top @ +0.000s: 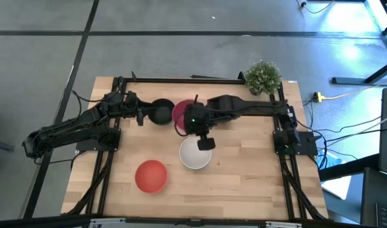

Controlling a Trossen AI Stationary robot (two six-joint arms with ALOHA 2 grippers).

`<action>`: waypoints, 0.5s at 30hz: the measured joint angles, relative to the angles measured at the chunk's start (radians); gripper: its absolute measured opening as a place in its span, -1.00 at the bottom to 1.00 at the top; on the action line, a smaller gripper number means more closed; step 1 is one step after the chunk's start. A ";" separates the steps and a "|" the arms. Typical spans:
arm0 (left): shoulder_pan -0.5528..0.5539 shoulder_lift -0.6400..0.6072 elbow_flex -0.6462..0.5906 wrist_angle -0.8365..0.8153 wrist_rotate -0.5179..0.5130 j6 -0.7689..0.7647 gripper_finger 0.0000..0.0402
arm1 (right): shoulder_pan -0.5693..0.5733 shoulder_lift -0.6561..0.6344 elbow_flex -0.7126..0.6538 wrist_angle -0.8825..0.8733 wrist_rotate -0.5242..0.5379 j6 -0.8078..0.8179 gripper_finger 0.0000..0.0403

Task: Nest bowls inside each other
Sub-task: Stack the pink bowl on top of the white bowl

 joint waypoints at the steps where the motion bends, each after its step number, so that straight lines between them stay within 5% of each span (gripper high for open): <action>1: 0.000 0.000 0.000 0.000 -0.007 0.000 -0.35 | 0.012 0.000 0.000 -0.004 0.000 0.010 -0.96; 15: 0.000 0.000 0.000 0.000 -0.031 -0.074 -0.35 | 0.190 0.002 -0.032 -0.015 0.041 0.144 -0.96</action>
